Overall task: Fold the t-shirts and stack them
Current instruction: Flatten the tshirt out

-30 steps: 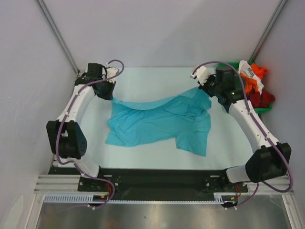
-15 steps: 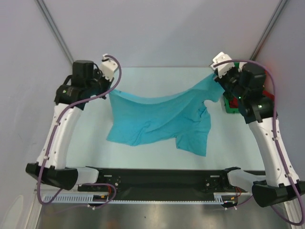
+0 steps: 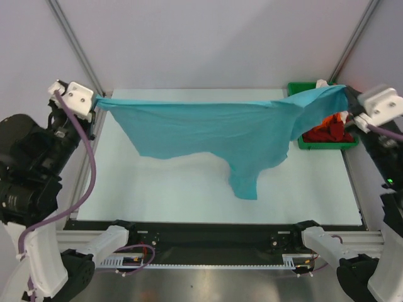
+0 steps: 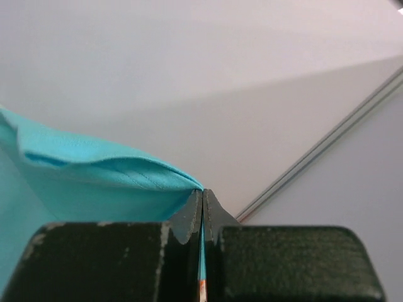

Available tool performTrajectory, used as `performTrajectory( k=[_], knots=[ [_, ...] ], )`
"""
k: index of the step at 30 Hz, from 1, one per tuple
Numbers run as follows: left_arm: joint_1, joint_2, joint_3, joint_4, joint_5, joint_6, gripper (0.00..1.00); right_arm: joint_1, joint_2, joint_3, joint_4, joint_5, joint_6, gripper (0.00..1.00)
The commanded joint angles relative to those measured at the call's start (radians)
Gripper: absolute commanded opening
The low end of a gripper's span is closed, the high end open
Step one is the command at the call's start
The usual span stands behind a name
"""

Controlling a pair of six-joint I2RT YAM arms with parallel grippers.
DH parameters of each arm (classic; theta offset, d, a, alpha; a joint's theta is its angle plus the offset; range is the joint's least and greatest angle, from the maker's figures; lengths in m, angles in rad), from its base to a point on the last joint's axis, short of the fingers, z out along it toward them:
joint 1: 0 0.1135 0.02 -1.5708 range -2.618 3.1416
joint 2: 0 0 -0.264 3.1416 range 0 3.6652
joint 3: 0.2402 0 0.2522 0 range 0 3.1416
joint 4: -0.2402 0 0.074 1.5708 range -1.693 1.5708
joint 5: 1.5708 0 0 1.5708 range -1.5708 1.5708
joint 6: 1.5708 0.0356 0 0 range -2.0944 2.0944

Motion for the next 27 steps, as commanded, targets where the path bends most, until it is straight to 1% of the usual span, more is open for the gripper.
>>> performTrajectory(
  k=[1, 2, 5, 7, 9, 10, 12, 14, 15, 16, 18, 19, 21, 22, 23, 24, 25, 26, 27],
  knots=[
    [0.006, -0.018, 0.063, 0.011, -0.028, 0.03, 0.0, -0.018, -0.017, 0.133, -0.068, 0.001, 0.006, 0.0],
    [0.006, -0.02, 0.08, 0.011, -0.03, 0.031, 0.0, -0.025, -0.019, 0.152, -0.068, -0.008, -0.014, 0.0],
    [0.009, -0.017, 0.152, 0.007, -0.028, 0.033, 0.01, -0.102, -0.019, 0.212, -0.068, -0.08, -0.058, 0.0],
    [0.014, -0.014, 0.192, 0.013, -0.059, 0.04, 0.0, -0.176, -0.019, 0.22, -0.056, -0.159, -0.08, 0.0],
    [0.014, -0.008, 0.204, 0.014, -0.068, 0.051, 0.0, -0.203, -0.02, 0.201, -0.048, -0.227, -0.09, 0.0],
    [0.014, -0.005, 0.198, 0.013, -0.07, 0.059, 0.0, -0.244, -0.019, 0.189, -0.038, -0.243, -0.086, 0.0],
    [0.014, 0.003, 0.174, 0.005, -0.067, 0.065, 0.0, -0.249, -0.017, 0.126, -0.018, -0.26, -0.075, 0.0],
    [0.014, 0.0, 0.088, -0.006, -0.062, 0.068, 0.0, -0.249, -0.017, 0.071, 0.016, -0.265, -0.074, 0.0],
    [0.014, -0.003, 0.05, -0.009, -0.052, 0.071, 0.01, -0.249, -0.019, 0.001, 0.031, -0.268, -0.074, 0.0],
    [0.014, -0.009, -0.051, 0.003, -0.048, 0.072, 0.01, -0.249, -0.019, -0.039, 0.063, -0.269, -0.075, 0.0],
    [0.014, -0.036, -0.175, 0.036, -0.044, 0.086, 0.0, -0.249, -0.017, -0.124, 0.096, -0.281, -0.081, 0.0],
    [0.014, -0.043, -0.3, 0.054, -0.039, 0.092, 0.0, -0.249, -0.013, -0.205, 0.134, -0.286, -0.083, 0.0],
    [0.014, -0.044, -0.418, 0.114, -0.039, 0.105, 0.0, -0.248, 0.013, -0.294, 0.169, -0.309, -0.09, 0.0],
    [0.014, -0.035, -0.519, 0.131, -0.038, 0.111, 0.01, -0.243, 0.029, -0.372, 0.198, -0.314, -0.097, 0.0],
    [0.014, -0.023, -0.568, 0.155, -0.039, 0.114, 0.01, -0.233, 0.047, -0.406, 0.214, -0.309, -0.113, 0.0],
    [0.014, -0.009, -0.614, 0.212, -0.039, 0.121, 0.0, -0.178, 0.094, -0.438, 0.229, -0.277, -0.132, 0.0],
    [0.014, 0.027, -0.704, 0.249, -0.039, 0.125, 0.0, -0.146, 0.117, -0.514, 0.249, -0.253, -0.162, 0.0],
    [0.017, 0.057, -0.745, 0.282, -0.039, 0.132, 0.01, -0.106, 0.15, -0.549, 0.262, -0.195, -0.214, 0.0],
    [0.024, 0.087, -0.778, 0.356, -0.039, 0.143, 0.0, -0.052, 0.206, -0.588, 0.277, -0.18, -0.242, 0.0]
  ],
)
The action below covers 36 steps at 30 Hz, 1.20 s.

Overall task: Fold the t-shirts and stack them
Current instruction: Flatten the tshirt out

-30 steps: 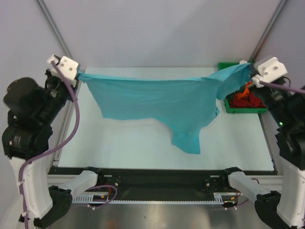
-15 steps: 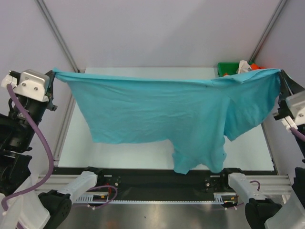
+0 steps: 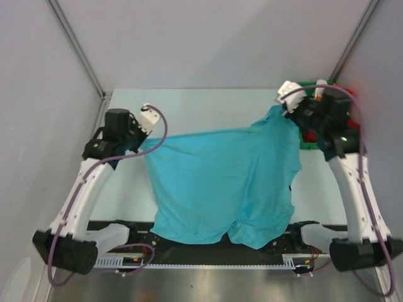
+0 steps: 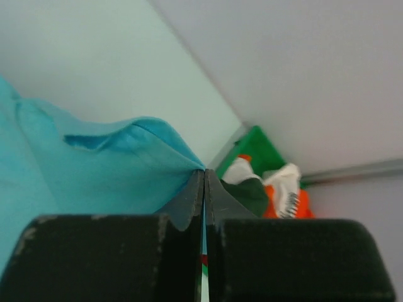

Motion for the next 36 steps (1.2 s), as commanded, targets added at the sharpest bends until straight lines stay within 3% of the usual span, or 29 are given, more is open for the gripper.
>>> performTrajectory(
  k=[1, 5, 11, 15, 18, 26, 33, 36],
  knots=[
    [0.028, 0.118, -0.132, 0.218, -0.014, 0.053, 0.0, 0.124, 0.139, -0.123, 0.118, 0.087, -0.138, 0.0],
    [0.076, 0.358, -0.115, 0.348, -0.018, 0.056, 0.0, 0.18, 0.334, -0.182, 0.196, 0.115, -0.17, 0.0],
    [0.145, 0.776, 0.197, 0.338, -0.055, 0.03, 0.0, 0.163, 0.69, 0.002, 0.267, 0.173, -0.101, 0.0],
    [0.154, 0.933, 0.352, 0.313, -0.06, 0.039, 0.0, 0.145, 0.839, 0.117, 0.333, 0.218, -0.089, 0.0],
    [0.156, 1.019, 0.48, 0.286, -0.066, 0.032, 0.0, 0.137, 0.94, 0.208, 0.33, 0.246, -0.104, 0.0],
    [0.162, 1.158, 0.654, 0.246, -0.098, 0.004, 0.0, 0.119, 1.173, 0.488, 0.332, 0.282, -0.109, 0.0],
    [0.162, 1.336, 0.95, 0.154, -0.149, -0.039, 0.01, 0.103, 1.365, 0.748, 0.321, 0.299, -0.117, 0.0],
    [0.162, 1.37, 0.993, 0.131, -0.142, -0.053, 0.0, 0.093, 1.448, 0.869, 0.301, 0.299, -0.127, 0.0]
  ],
)
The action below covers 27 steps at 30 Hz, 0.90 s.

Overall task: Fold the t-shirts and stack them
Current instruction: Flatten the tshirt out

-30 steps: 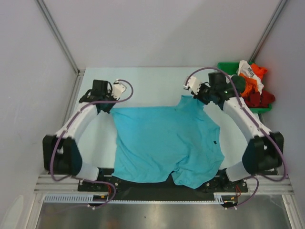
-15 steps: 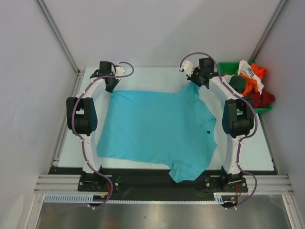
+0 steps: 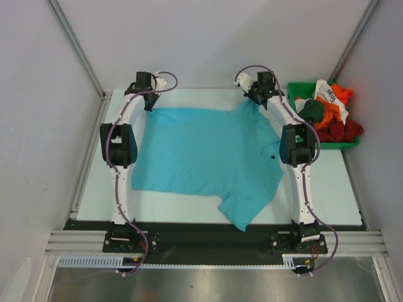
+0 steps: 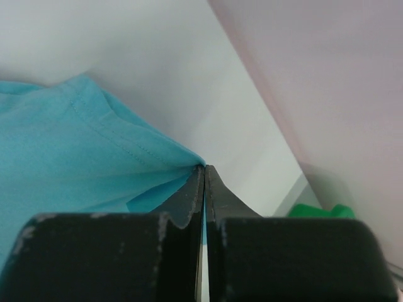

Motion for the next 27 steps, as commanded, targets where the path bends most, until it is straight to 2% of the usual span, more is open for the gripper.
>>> performTrajectory(
  k=[1, 12, 23, 27],
  knots=[
    [0.009, 0.014, 0.076, -0.042, -0.026, -0.038, 0.0, -0.024, 0.052, 0.149, 0.024, 0.027, -0.019, 0.0],
    [0.009, 0.052, 0.084, -0.005, -0.069, -0.035, 0.0, -0.022, 0.095, 0.149, 0.096, 0.021, -0.07, 0.0],
    [0.004, 0.025, 0.116, 0.027, 0.013, -0.05, 0.01, 0.019, 0.011, 0.03, 0.172, 0.047, -0.101, 0.0],
    [0.004, 0.022, 0.173, 0.022, 0.053, -0.076, 0.0, 0.018, -0.026, -0.024, 0.185, 0.059, -0.094, 0.0]
  ],
)
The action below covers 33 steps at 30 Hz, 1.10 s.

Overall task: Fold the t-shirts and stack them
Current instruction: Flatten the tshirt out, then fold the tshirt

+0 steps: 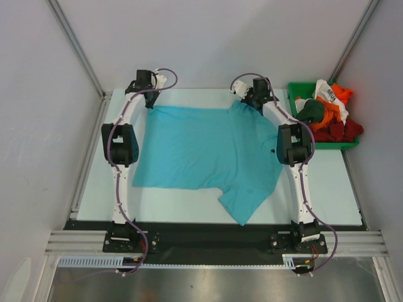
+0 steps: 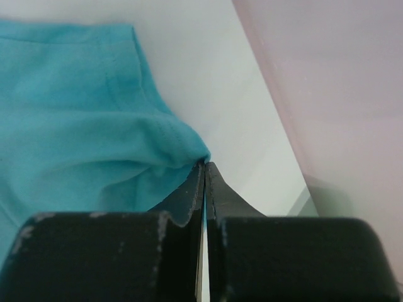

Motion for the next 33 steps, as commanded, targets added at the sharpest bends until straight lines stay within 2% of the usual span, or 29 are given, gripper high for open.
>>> performTrajectory(
  k=[1, 12, 18, 32, 33],
  knots=[
    [0.003, -0.039, 0.095, 0.032, 0.055, -0.04, 0.0, 0.004, -0.119, -0.034, 0.067, 0.022, -0.005, 0.0],
    [-0.005, -0.087, 0.092, 0.01, 0.092, -0.047, 0.0, 0.002, -0.248, -0.15, 0.099, 0.032, 0.006, 0.0],
    [-0.005, -0.194, -0.083, 0.096, 0.093, -0.04, 0.01, 0.012, -0.306, -0.229, 0.109, 0.032, 0.001, 0.0],
    [-0.005, -0.203, -0.084, 0.067, 0.093, -0.036, 0.0, 0.03, -0.351, -0.285, 0.098, 0.046, -0.003, 0.0],
    [-0.005, -0.216, -0.09, 0.058, 0.124, -0.025, 0.0, 0.03, -0.363, -0.294, 0.096, 0.049, -0.003, 0.0]
  ],
)
